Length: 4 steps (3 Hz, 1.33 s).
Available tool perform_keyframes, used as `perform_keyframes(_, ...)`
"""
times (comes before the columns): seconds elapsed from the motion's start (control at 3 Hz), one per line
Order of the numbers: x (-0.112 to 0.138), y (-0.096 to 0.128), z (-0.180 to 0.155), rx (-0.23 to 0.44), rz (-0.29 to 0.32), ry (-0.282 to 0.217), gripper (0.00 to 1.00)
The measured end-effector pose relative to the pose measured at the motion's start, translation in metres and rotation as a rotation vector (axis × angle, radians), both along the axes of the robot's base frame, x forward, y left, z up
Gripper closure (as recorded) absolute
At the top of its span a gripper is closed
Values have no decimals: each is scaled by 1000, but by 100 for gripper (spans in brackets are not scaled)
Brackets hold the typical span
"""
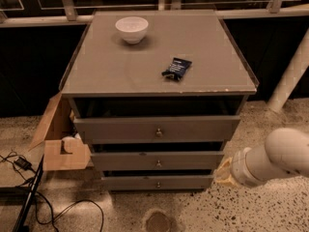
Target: Open bottom drawer
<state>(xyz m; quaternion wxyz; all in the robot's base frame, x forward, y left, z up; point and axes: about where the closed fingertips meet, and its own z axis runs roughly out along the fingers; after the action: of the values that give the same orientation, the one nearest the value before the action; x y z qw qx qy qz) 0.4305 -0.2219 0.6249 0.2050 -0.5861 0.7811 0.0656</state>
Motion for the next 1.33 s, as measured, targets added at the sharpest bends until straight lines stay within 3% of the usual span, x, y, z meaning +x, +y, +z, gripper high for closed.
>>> perform_keyframes(0.33, 10, -14, -69, 58, 33, 2, 100)
perform_keyframes(0.67, 22, -22, -136, 141, 50, 43, 100)
perform_keyframes(1.0, 16, -14, -174, 188, 48, 88, 100)
perform_keyframes(1.33, 16, -15, -181, 175, 69, 62, 100)
